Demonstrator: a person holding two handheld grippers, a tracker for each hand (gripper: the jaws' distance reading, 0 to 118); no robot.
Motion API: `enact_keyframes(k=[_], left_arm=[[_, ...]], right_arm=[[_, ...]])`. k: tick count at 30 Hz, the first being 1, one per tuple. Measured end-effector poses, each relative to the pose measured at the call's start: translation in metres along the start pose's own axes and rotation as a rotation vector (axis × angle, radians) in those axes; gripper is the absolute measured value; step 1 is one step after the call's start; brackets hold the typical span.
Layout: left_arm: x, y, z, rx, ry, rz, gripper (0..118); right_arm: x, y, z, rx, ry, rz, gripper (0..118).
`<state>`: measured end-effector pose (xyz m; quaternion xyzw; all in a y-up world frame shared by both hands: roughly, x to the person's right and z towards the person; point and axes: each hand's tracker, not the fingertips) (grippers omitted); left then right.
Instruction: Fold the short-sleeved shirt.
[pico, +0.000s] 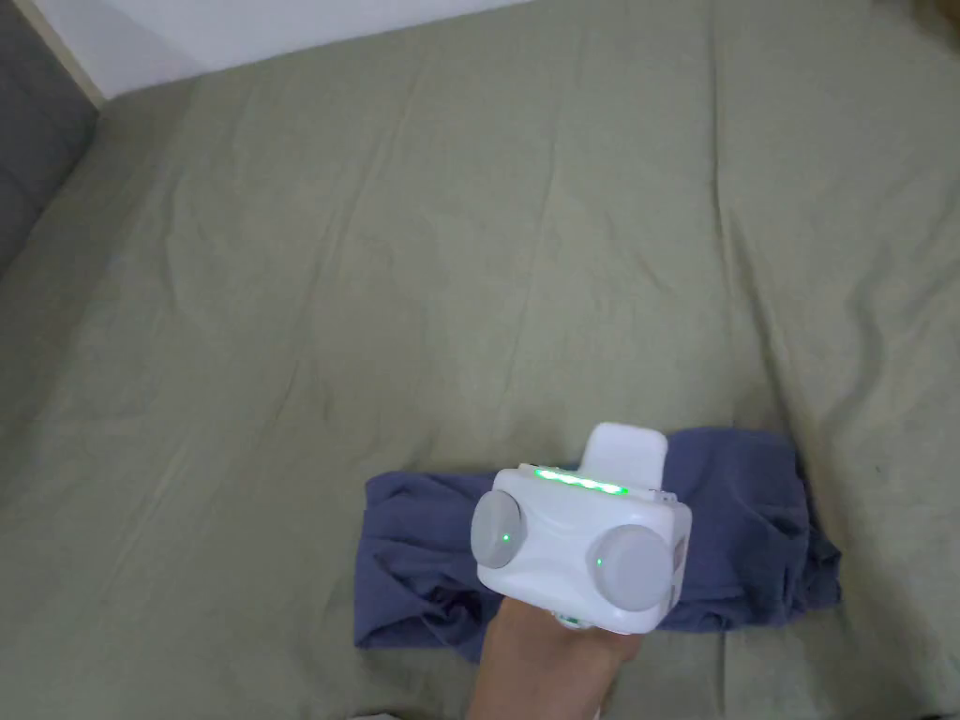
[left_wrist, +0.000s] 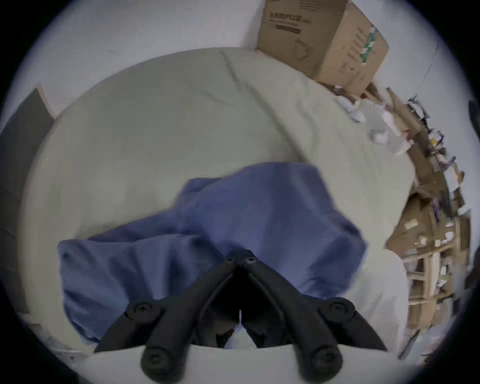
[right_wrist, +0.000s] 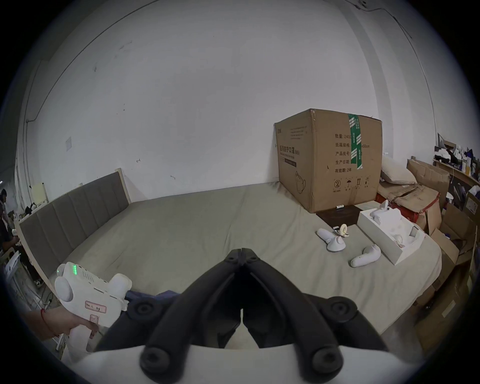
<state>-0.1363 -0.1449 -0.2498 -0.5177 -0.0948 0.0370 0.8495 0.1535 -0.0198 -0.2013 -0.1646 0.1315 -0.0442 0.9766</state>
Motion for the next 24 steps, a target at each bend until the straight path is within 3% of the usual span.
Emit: enact_keyframes(k=[4, 9, 13, 15, 16, 17, 18, 19, 20, 21, 23, 24], left_arm=[[-0.012, 0.008, 0.041, 0.070, -0.214, 0.095, 0], [-0.084, -0.005, 0.121, 0.178, -0.429, 0.227, 0], [-0.160, -0.026, 0.153, 0.225, -0.395, 0.358, 0], [-0.201, -0.040, 0.153, 0.224, -0.444, 0.419, 2], [-0.217, -0.046, 0.150, 0.224, -0.493, 0.451, 27], [-0.234, -0.054, 0.147, 0.232, -0.547, 0.481, 81], [-0.247, -0.060, 0.143, 0.241, -0.579, 0.485, 117], [-0.257, -0.064, 0.136, 0.218, -0.540, 0.483, 109], [-0.280, -0.071, 0.142, 0.289, -0.534, 0.520, 111], [-0.295, -0.073, 0.138, 0.260, -0.547, 0.518, 118], [-0.321, -0.075, 0.127, 0.204, -0.524, 0.540, 118], [-0.298, -0.068, 0.111, 0.193, -0.537, 0.543, 118]], right_arm=[[-0.001, 0.007, 0.003, 0.011, 0.015, -0.002, 0], [-0.003, 0.010, 0.004, 0.011, 0.019, 0.006, 0], [-0.009, 0.009, 0.003, 0.004, 0.027, 0.005, 0], [-0.015, 0.008, 0.001, -0.004, 0.033, 0.009, 0], [-0.017, 0.007, 0.001, -0.008, 0.037, 0.011, 0], [-0.020, 0.007, 0.000, -0.014, 0.044, 0.014, 0], [-0.023, 0.007, -0.001, -0.019, 0.050, 0.019, 0], [-0.025, 0.008, -0.001, -0.024, 0.053, 0.026, 0], [-0.029, 0.008, -0.002, -0.031, 0.056, 0.040, 0], [-0.032, 0.008, -0.003, -0.034, 0.056, 0.051, 0], [-0.036, 0.008, -0.005, -0.042, 0.061, 0.061, 0], [-0.039, 0.009, -0.006, -0.046, 0.062, 0.064, 0]])
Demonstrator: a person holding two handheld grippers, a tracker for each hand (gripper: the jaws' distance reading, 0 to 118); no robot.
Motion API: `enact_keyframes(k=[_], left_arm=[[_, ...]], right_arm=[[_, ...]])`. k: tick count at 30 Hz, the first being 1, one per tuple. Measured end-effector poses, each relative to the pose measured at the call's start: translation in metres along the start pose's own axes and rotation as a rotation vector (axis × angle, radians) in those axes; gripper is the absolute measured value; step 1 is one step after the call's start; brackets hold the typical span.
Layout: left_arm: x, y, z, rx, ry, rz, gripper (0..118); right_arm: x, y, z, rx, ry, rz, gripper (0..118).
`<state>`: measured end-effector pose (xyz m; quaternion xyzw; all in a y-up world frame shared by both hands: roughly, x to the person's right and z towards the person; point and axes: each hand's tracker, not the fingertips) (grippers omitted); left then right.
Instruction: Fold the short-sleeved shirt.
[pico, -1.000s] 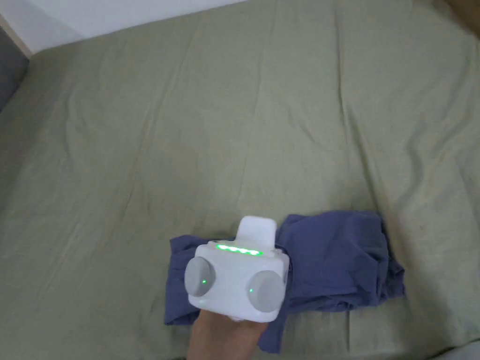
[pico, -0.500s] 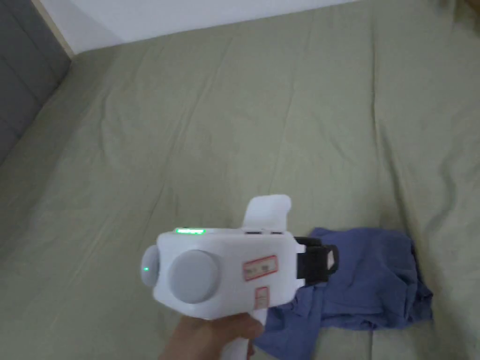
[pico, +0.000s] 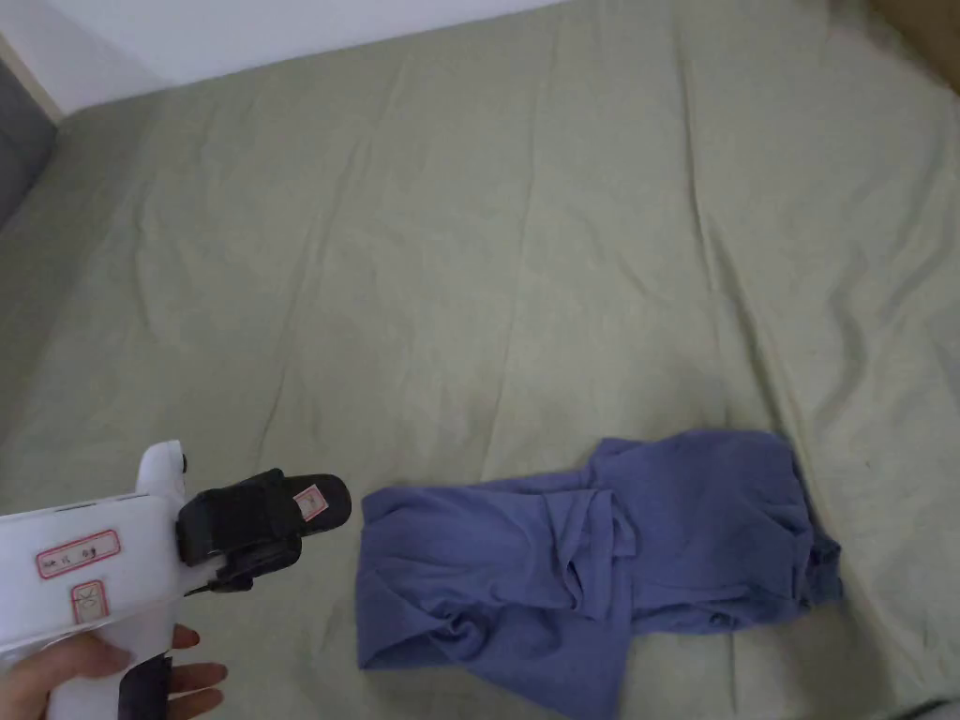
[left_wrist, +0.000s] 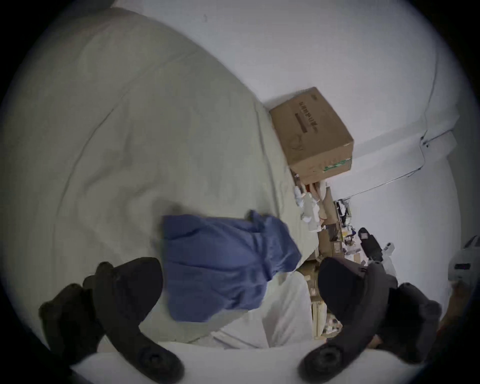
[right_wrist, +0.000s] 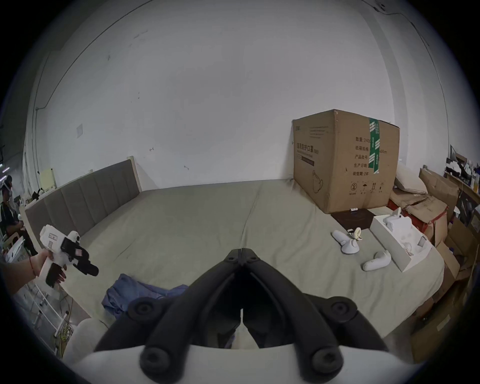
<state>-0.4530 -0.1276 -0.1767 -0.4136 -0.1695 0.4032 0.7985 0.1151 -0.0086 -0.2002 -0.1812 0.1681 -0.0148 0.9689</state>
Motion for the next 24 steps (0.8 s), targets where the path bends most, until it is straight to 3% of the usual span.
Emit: enact_keyframes(k=[6, 10, 12, 13, 14, 15, 17, 20, 24], left_arm=[[-0.044, 0.003, -0.051, -0.205, 0.045, 0.061, 118], [-0.059, -0.001, -0.086, -0.293, -0.065, 0.114, 118], [-0.080, 0.004, -0.092, -0.240, -0.197, 0.140, 117], [-0.083, 0.003, -0.093, -0.211, -0.266, 0.171, 107], [-0.087, 0.003, -0.093, -0.189, -0.284, 0.190, 79], [-0.079, -0.009, -0.101, -0.189, -0.254, 0.169, 20], [-0.082, -0.017, -0.100, -0.172, -0.125, 0.163, 18], [-0.080, -0.020, -0.083, -0.154, -0.173, 0.193, 18], [-0.067, -0.015, -0.056, -0.114, -0.057, 0.172, 18]], right_arm=[[-0.012, -0.002, -0.010, -0.022, 0.007, 0.018, 0], [-0.016, -0.005, -0.020, -0.043, 0.020, 0.027, 0], [-0.019, -0.006, -0.024, -0.050, 0.024, 0.031, 0], [-0.020, -0.006, -0.026, -0.054, 0.030, 0.033, 0], [-0.021, -0.007, -0.027, -0.055, 0.033, 0.035, 0], [-0.023, -0.007, -0.028, -0.057, 0.035, 0.041, 0], [-0.024, -0.007, -0.029, -0.060, 0.043, 0.053, 0], [-0.025, -0.007, -0.030, -0.061, 0.054, 0.059, 0], [-0.024, -0.007, -0.032, -0.054, 0.069, 0.043, 0]])
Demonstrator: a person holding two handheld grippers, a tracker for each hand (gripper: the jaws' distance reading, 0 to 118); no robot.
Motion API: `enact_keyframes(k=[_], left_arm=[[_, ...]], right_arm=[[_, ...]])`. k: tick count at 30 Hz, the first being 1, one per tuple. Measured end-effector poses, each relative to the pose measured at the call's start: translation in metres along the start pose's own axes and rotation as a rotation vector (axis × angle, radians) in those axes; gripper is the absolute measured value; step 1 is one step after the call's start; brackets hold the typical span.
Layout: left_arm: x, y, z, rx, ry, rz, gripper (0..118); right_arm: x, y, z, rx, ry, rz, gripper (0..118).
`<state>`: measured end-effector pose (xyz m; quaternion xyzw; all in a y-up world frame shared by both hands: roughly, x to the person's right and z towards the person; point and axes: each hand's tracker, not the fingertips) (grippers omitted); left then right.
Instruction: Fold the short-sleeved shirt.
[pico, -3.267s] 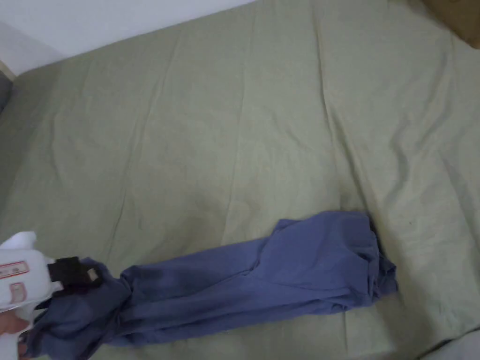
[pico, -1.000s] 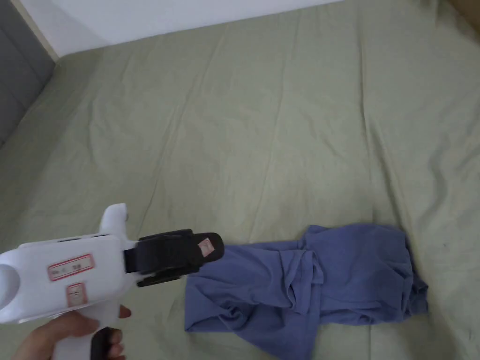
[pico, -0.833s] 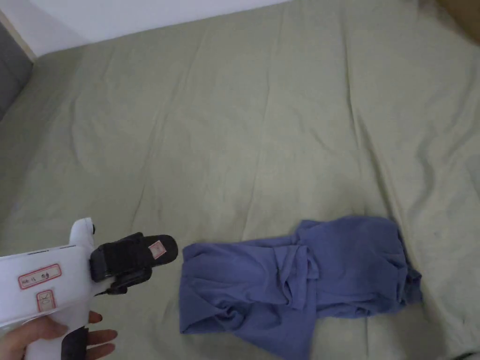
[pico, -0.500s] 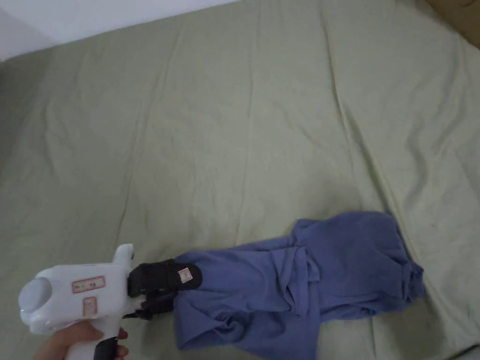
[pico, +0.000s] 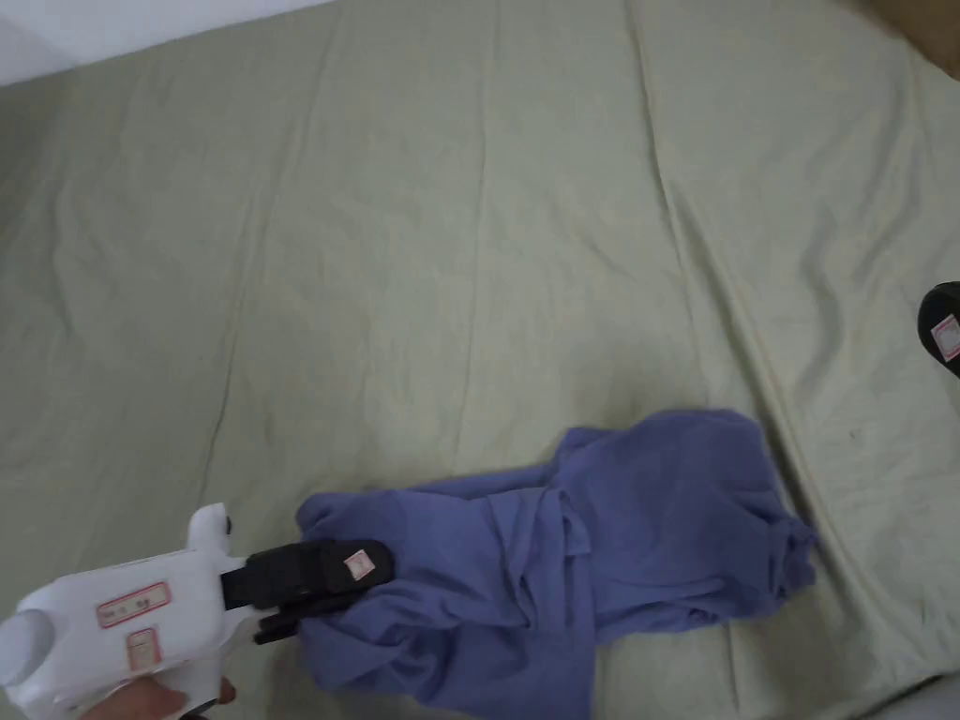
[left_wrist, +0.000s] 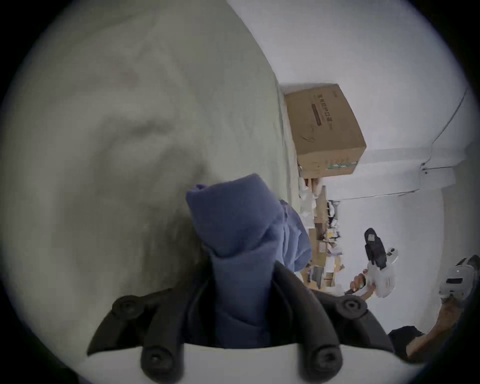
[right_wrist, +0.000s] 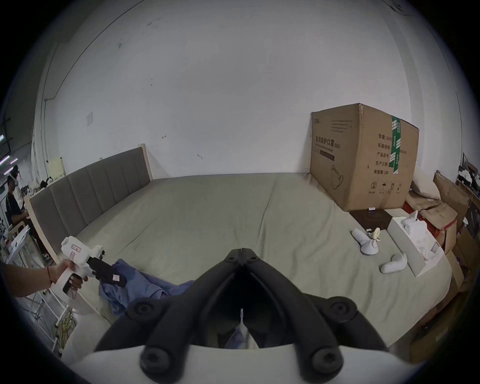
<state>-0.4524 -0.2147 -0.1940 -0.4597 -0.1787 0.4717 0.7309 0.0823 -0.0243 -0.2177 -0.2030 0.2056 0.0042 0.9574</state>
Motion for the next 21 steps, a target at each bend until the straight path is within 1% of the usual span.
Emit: enact_keyframes(k=[2, 4, 5, 6, 7, 9, 12, 13, 14, 17, 19, 21], left_arm=[[0.012, 0.002, 0.019, 0.045, 0.074, -0.046, 18], [0.031, 0.001, 0.039, 0.088, 0.166, -0.029, 18], [0.039, 0.003, 0.051, 0.100, 0.239, 0.009, 18], [0.046, 0.003, 0.060, 0.111, 0.291, 0.018, 18], [0.057, 0.006, 0.070, 0.124, 0.374, 0.015, 18], [0.080, 0.007, 0.083, 0.155, 0.529, -0.042, 18], [0.109, 0.011, 0.083, 0.199, 0.739, -0.042, 18], [0.121, 0.011, 0.072, 0.193, 0.718, -0.031, 18], [0.133, 0.009, 0.060, 0.169, 0.729, -0.065, 18], [0.167, 0.005, 0.014, 0.084, 0.779, -0.216, 18], [0.188, -0.001, -0.023, 0.039, 0.754, -0.274, 18], [0.194, 0.000, -0.057, -0.030, 0.715, -0.315, 18]], right_arm=[[0.000, 0.001, 0.002, 0.008, 0.011, -0.007, 0], [0.002, 0.001, 0.005, 0.019, 0.019, -0.015, 0], [0.004, 0.001, 0.006, 0.022, 0.024, -0.017, 0], [0.005, 0.002, 0.007, 0.024, 0.025, -0.019, 0], [0.008, 0.001, 0.008, 0.028, 0.025, -0.023, 0], [0.013, 0.000, 0.010, 0.037, 0.026, -0.040, 0], [0.022, -0.004, 0.013, 0.044, 0.023, -0.072, 0], [0.025, -0.006, 0.014, 0.048, 0.021, -0.080, 0], [0.028, -0.007, 0.015, 0.051, 0.020, -0.089, 0], [0.038, -0.012, 0.020, 0.054, 0.013, -0.114, 0], [0.046, -0.015, 0.024, 0.053, 0.006, -0.130, 0], [0.052, -0.017, 0.029, 0.052, -0.007, -0.141, 0]])
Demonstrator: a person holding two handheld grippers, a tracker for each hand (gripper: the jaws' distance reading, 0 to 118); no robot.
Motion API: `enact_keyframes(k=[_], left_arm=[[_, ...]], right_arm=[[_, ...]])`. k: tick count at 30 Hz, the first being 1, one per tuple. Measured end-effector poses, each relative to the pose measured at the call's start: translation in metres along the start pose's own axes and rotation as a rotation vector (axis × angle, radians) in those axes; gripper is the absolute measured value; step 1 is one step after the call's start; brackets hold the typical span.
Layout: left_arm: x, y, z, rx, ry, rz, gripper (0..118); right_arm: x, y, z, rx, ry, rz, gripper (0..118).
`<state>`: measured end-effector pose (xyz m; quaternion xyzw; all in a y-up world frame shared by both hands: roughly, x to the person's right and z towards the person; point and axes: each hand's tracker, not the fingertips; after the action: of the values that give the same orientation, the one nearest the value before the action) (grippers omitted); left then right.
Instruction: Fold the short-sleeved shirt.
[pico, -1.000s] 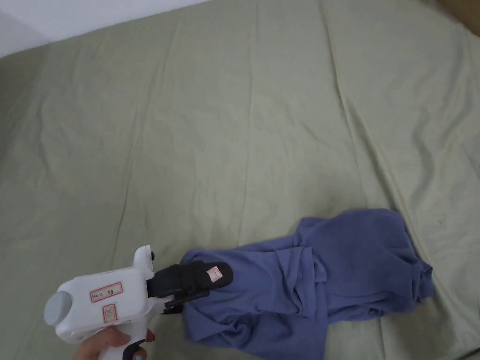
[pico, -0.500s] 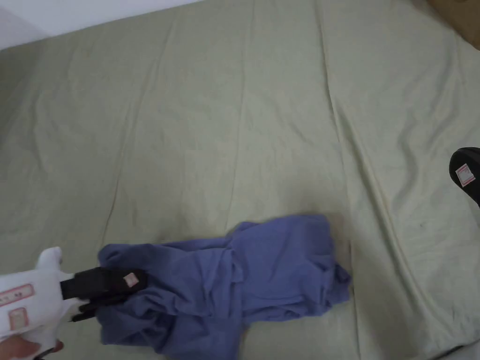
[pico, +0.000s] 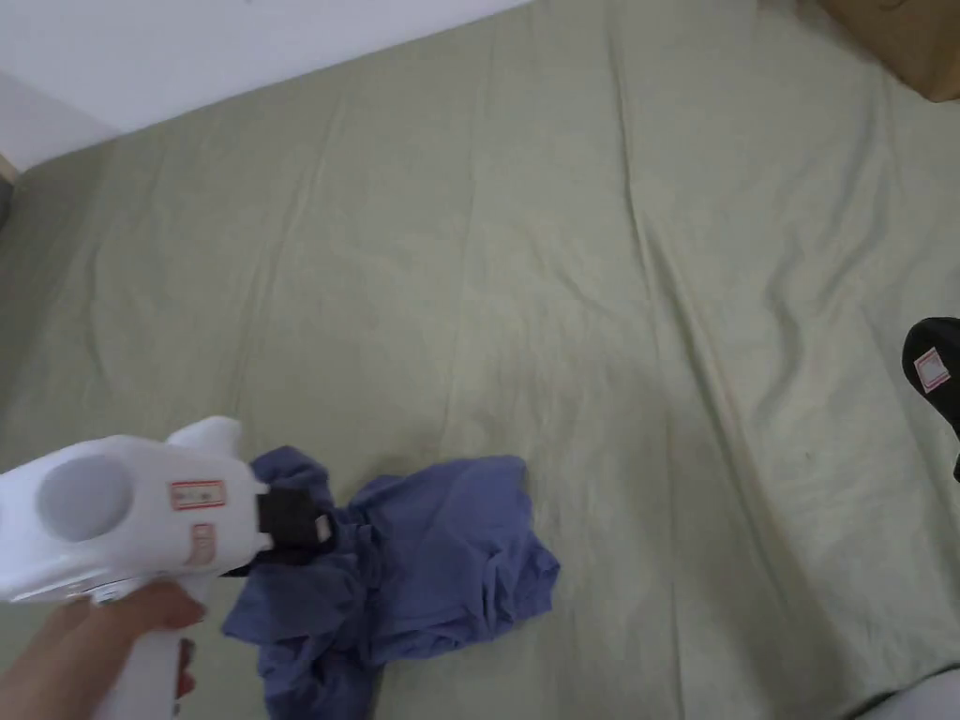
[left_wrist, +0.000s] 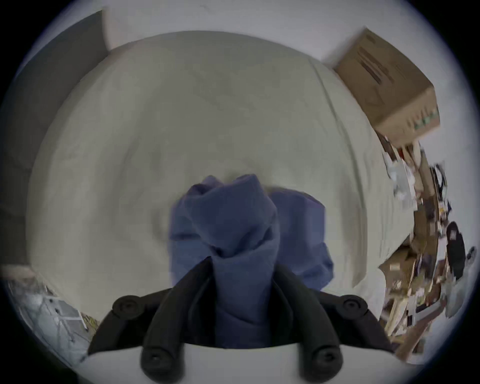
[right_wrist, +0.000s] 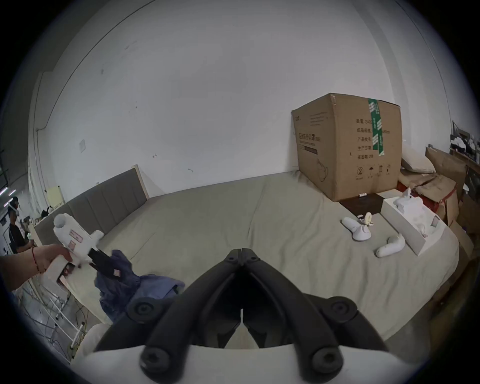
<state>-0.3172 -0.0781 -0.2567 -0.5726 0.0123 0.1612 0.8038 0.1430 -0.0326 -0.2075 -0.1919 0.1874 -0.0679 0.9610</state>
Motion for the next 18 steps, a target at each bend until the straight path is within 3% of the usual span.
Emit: enact_keyframes(k=[4, 8, 10, 11, 12, 13, 14, 15, 18], left_arm=[[0.044, 0.010, -0.050, -0.102, -0.017, -0.075, 18], [0.060, 0.007, -0.074, -0.133, 0.054, -0.154, 19], [0.054, 0.005, -0.067, -0.128, 0.023, -0.133, 26], [0.048, 0.003, -0.058, -0.105, -0.004, -0.109, 39], [0.039, 0.002, -0.049, -0.071, -0.067, -0.079, 82], [0.029, -0.001, -0.036, -0.036, -0.110, -0.058, 113], [0.027, -0.005, -0.018, 0.017, -0.147, -0.051, 118], [0.021, -0.011, -0.003, 0.066, -0.162, -0.029, 109], [-0.003, -0.028, 0.056, 0.289, -0.266, 0.004, 116]], right_arm=[[0.015, -0.002, 0.013, 0.003, -0.035, -0.018, 0], [0.030, -0.003, 0.023, 0.003, -0.071, -0.036, 0], [0.034, -0.004, 0.024, 0.002, -0.080, -0.044, 0], [0.034, -0.004, 0.024, -0.001, -0.081, -0.047, 0], [0.034, -0.004, 0.024, -0.001, -0.082, -0.052, 0], [0.034, -0.005, 0.023, -0.004, -0.079, -0.056, 0], [0.033, -0.005, 0.022, -0.006, -0.078, -0.057, 0], [0.031, -0.005, 0.021, -0.008, -0.077, -0.054, 0], [0.024, -0.004, 0.017, -0.016, -0.063, -0.039, 0]])
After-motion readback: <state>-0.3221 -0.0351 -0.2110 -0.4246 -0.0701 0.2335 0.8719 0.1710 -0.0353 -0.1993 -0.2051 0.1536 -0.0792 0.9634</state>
